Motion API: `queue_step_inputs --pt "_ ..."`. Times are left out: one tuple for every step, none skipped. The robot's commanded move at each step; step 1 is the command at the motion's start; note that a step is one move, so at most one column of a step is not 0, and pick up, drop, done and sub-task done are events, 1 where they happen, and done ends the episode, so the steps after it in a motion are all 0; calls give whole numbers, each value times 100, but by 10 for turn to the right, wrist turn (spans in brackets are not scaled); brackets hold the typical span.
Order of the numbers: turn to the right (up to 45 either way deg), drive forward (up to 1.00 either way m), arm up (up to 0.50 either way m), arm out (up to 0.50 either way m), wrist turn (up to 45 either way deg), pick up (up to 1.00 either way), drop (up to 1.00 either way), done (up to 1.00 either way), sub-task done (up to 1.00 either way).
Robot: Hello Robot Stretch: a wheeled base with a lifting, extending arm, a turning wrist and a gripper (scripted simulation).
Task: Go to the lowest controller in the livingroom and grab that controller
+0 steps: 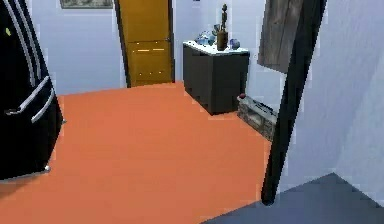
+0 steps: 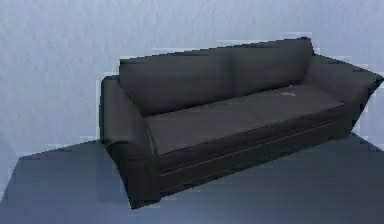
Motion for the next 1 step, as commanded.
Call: queue_step_inputs --pt "-390 0 0 0 0 0 0 0 0"
